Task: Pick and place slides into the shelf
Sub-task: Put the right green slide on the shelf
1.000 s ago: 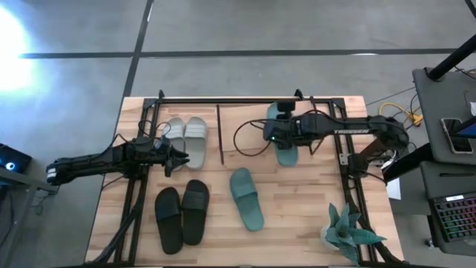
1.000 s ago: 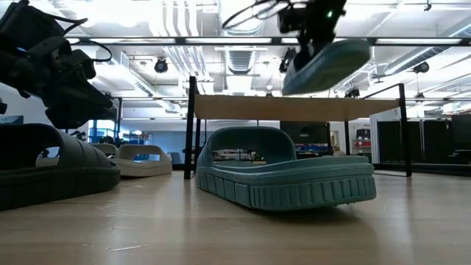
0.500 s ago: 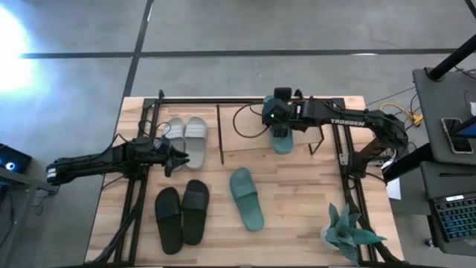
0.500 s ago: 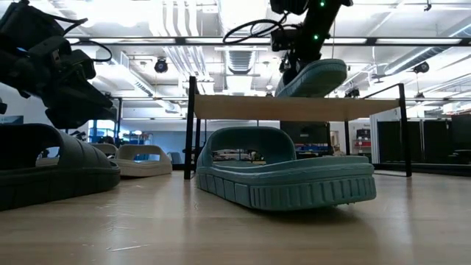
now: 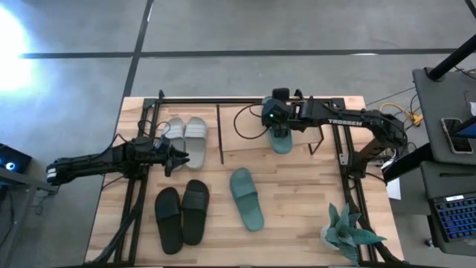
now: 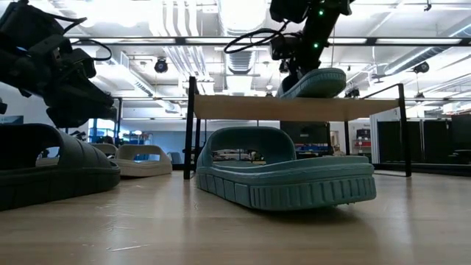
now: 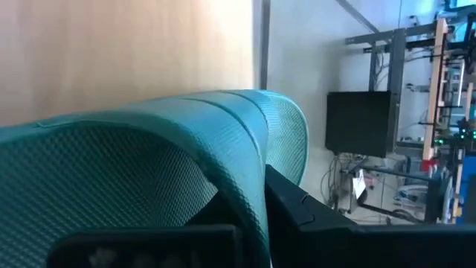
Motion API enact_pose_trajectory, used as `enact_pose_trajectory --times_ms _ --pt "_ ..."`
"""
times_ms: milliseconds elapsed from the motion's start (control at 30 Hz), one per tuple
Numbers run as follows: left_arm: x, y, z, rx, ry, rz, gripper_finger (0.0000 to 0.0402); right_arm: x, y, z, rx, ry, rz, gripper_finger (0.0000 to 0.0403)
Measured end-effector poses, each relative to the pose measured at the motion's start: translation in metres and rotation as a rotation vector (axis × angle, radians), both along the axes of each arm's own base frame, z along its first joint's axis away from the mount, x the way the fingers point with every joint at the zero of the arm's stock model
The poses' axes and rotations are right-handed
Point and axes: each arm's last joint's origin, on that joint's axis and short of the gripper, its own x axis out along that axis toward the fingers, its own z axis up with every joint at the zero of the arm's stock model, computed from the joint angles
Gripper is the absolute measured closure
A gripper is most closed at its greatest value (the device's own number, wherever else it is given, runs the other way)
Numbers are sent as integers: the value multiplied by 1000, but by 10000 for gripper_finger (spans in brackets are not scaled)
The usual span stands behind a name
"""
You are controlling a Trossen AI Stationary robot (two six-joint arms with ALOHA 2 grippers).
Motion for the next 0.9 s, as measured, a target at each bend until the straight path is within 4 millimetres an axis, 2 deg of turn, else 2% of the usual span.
enact_pose_trajectory --times_ms 233,533,700,900 --pt "0 0 0 0 0 0 267 -3 -5 -1 43 -77 -106 390" --pt "0 0 0 0 0 0 267 -7 -2 1 129 -78 -72 382" --pt "0 0 0 0 -1 0 267 -8 -1 4 156 -109 -92 331" --pt "0 0 0 0 -1 0 267 -17 2 17 190 -85 -159 265"
